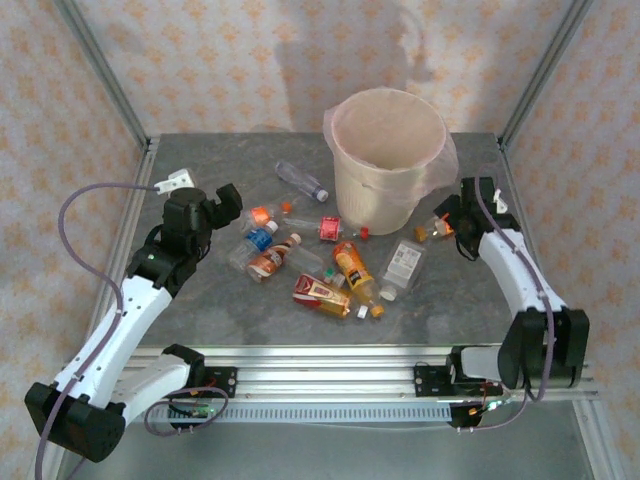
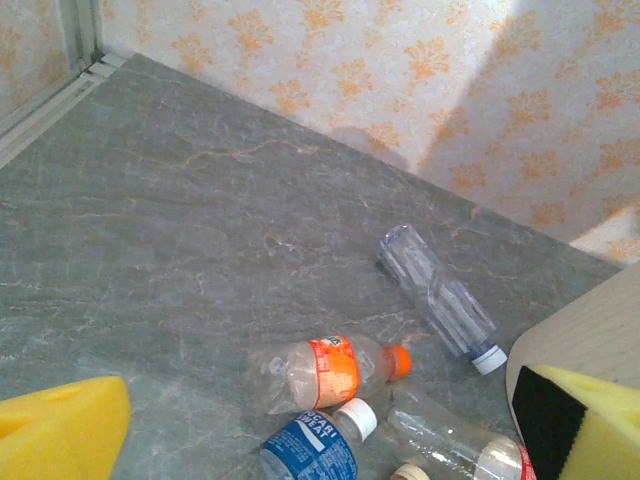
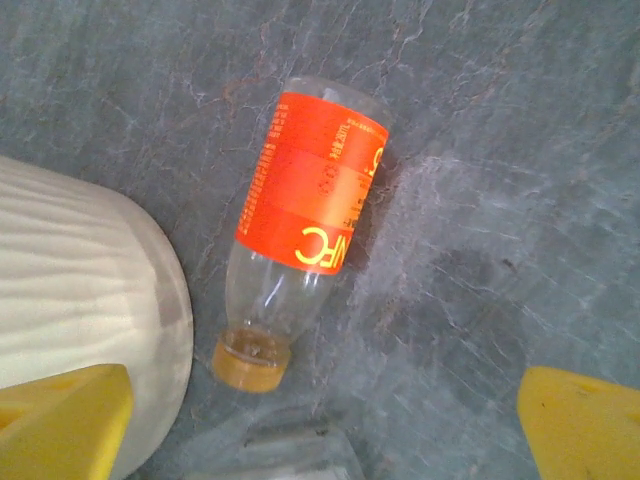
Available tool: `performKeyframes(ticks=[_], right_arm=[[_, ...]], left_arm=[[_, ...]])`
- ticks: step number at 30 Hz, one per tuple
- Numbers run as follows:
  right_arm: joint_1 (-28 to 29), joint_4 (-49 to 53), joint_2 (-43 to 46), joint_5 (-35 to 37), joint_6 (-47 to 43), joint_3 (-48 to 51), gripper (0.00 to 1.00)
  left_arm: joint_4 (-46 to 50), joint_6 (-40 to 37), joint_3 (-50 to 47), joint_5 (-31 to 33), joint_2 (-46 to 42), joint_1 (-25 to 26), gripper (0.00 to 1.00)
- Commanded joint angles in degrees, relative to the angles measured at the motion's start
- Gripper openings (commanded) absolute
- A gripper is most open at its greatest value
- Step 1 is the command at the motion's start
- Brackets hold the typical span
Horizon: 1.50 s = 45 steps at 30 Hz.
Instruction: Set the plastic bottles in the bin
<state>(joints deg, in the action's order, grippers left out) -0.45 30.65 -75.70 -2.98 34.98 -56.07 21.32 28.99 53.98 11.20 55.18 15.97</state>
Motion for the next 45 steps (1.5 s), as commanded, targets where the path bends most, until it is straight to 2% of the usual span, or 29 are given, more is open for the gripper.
performKeyframes(ticks=[1, 14, 20, 28, 45], right_arm=[[-1.75, -6.26, -4.81, -5.28, 0.97, -1.33, 0.99], [-4.99, -11.23, -19.75, -10.07, 0.73, -8.33, 0.99], [-5.08, -9.31, -25.1, -9.78, 0.71, -12.77, 0.99], [-5.09, -7.2, -28.89, -7.69, 1.15, -13.66, 1.0], [-5.07, -0.99, -37.16, -5.13, -2.88, -19.75, 0.87]], left_arm=[[-1.81, 0.96, -0.72, 0.05, 0.28, -0.67, 1.0], [-2.08, 1.3, -1.88, -1.9, 1.15, -0.65, 1.0], [-1.63, 1.33, -1.88, -1.98, 1.03, -0.62, 1.0], [-1.29, 2.91, -1.92, -1.99, 1.05, -0.65, 1.0], [-1.19, 3.22, -1.79, -2.26, 1.34, -0.66, 1.0]])
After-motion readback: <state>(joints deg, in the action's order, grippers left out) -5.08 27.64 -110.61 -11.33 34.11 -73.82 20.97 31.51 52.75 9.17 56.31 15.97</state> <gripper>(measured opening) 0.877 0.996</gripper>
